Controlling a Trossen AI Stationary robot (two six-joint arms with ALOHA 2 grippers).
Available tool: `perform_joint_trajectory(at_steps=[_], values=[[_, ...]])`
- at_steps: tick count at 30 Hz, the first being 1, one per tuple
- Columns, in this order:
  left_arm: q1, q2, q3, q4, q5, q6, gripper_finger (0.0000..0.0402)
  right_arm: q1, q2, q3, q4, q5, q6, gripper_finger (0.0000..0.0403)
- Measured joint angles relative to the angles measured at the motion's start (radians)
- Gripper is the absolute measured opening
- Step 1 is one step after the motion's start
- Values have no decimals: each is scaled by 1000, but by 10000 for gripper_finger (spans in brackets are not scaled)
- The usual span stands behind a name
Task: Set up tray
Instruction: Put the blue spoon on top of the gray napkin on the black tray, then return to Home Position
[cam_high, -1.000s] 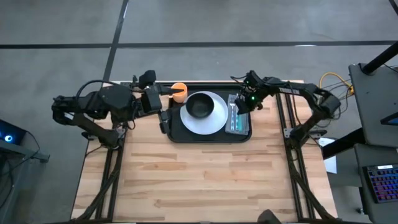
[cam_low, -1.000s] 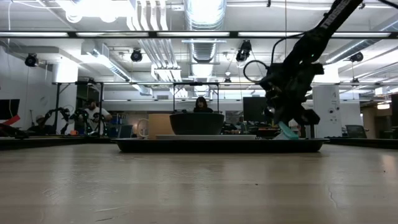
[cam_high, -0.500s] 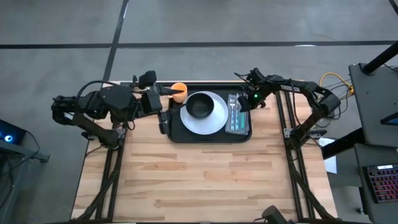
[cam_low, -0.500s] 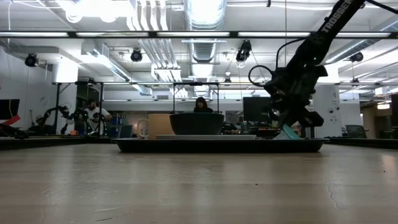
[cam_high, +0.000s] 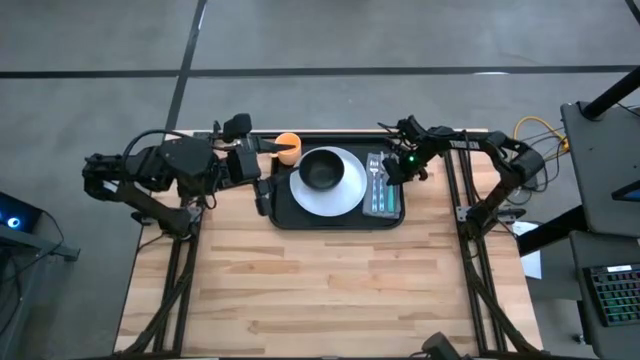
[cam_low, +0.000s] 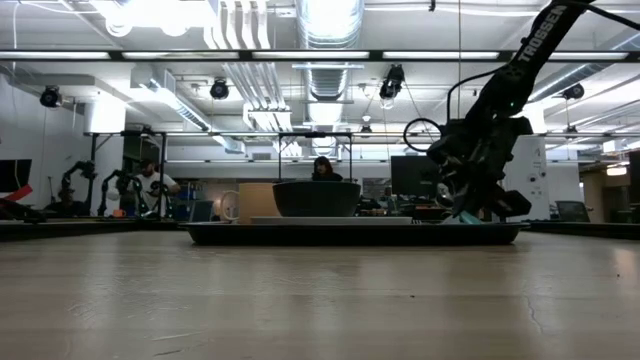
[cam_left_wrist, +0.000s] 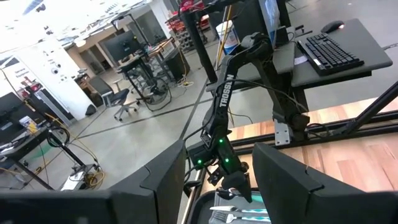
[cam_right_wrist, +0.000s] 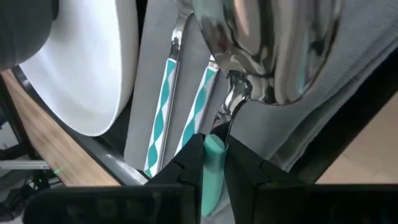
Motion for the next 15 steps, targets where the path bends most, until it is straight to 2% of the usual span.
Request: perform_joint_trajectory(at_steps=[7,15], values=[[0,0,0,0,5,0,167,1,0,-2,-5,0,37,82],[0,0,0,0,6,0,167,1,-6,-2,-31,-20,43,69]])
